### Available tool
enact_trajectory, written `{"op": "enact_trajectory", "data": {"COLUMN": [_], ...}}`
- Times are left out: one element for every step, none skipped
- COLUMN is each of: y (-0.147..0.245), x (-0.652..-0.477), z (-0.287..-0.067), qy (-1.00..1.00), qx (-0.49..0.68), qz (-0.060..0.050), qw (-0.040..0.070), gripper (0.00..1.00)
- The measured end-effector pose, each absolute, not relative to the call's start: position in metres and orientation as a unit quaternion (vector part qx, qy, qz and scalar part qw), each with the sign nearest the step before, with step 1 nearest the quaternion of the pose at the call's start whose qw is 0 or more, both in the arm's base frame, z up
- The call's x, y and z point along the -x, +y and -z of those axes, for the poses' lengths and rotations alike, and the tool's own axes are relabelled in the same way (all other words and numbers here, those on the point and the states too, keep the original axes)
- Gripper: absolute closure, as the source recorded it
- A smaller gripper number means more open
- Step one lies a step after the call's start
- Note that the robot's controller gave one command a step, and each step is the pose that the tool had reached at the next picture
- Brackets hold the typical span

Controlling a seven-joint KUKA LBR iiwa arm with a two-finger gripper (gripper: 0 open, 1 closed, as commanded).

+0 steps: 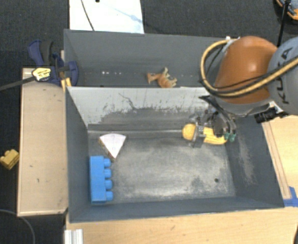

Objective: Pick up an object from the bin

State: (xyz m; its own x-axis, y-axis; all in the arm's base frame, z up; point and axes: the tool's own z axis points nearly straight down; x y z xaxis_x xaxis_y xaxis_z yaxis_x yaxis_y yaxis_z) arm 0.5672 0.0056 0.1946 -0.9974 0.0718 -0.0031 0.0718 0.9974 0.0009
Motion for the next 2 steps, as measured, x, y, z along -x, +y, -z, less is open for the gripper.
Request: {"op": "enact_trajectory", "data": {"y": [0.006, 0.01], "x": [-0.567, -0.564], "z": [-0.194, -0.256], "qy": [0.999, 0.999], "qx": [-0.036, -0.042], "qz": [0.0, 0.0], "qw": [0.001, -0.001], "gripper": [1.0, 1.0]}}
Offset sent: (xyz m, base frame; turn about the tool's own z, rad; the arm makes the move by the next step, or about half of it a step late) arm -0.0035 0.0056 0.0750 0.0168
